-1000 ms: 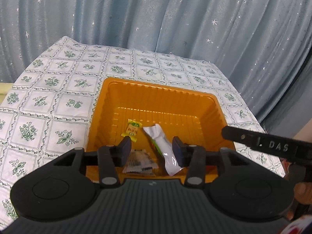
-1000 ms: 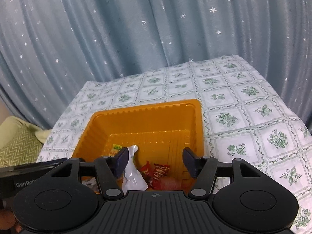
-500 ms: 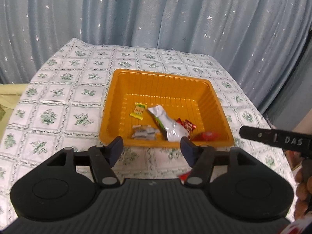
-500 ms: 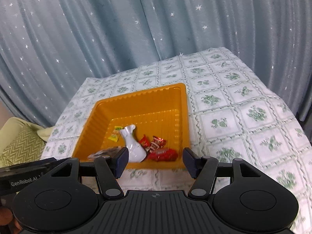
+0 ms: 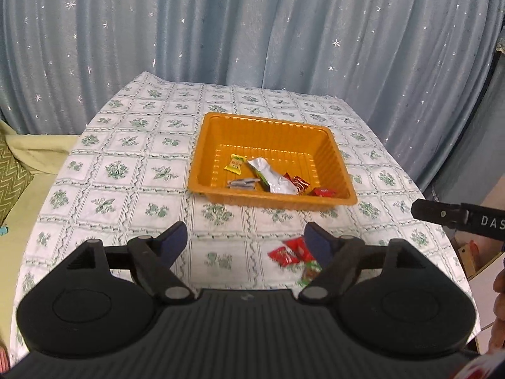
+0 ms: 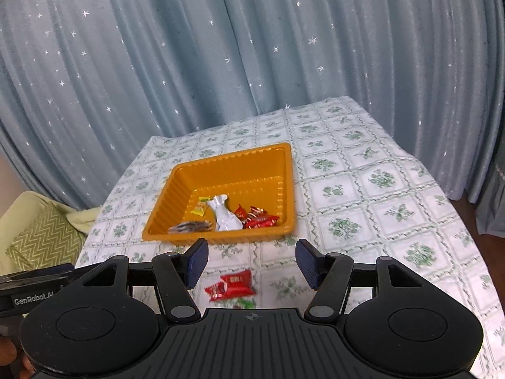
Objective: Organize snacks
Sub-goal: 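Move both open tools back toward the red and green candies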
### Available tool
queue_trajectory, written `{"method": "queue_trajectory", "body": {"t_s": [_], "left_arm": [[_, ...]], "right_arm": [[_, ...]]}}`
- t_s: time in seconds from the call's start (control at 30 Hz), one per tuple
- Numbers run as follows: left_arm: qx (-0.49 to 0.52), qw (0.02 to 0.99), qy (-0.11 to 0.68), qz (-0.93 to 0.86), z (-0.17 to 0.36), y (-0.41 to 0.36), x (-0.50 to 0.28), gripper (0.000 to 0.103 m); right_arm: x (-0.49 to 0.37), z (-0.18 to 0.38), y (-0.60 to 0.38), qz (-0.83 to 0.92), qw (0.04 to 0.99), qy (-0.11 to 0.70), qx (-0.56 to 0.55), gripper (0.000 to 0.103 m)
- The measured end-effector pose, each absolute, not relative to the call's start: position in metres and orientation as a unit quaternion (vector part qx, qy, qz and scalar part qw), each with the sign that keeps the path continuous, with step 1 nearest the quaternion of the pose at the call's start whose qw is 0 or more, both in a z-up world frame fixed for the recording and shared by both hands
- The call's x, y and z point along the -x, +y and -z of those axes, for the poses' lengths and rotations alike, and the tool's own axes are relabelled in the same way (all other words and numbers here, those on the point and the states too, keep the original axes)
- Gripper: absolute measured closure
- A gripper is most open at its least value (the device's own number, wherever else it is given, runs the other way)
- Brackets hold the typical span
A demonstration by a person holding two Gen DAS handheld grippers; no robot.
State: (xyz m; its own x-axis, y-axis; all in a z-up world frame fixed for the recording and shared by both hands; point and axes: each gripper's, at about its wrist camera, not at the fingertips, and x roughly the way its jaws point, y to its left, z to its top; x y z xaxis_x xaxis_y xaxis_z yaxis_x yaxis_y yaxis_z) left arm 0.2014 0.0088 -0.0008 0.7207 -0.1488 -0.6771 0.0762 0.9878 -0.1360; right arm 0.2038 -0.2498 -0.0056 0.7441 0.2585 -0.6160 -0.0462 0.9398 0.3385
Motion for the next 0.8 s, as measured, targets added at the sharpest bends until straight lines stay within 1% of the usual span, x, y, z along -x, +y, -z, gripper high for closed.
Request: {"method": "queue_trajectory", "body": {"t_s": [0.03, 0.3, 0.43, 0.8], "left_arm": [[0.052, 0.926, 0.369, 0.060, 0.000, 0.009, -0.195, 0.020], [0.074, 0.924, 0.372, 0.054, 0.003, 0.013, -0.153, 0.018], [0.068, 0.925, 0.372, 0.049, 0.006, 0.015, -0.134, 0.018], [0.067, 0.923, 0.377, 0.045, 0.013, 0.019, -0.108, 0.017]], "right_arm": [[-0.198, 0.005, -0.250, -0.081, 0.921, 0.348, -0.152, 0.042], [-0.159, 0.010, -0.246, -0.076, 0.917, 0.360, -0.154, 0.042], [-0.143, 0.013, -0.246, -0.068, 0.915, 0.364, -0.163, 0.041], [-0.113, 0.024, -0.243, -0.056, 0.911, 0.379, -0.154, 0.041]]}}
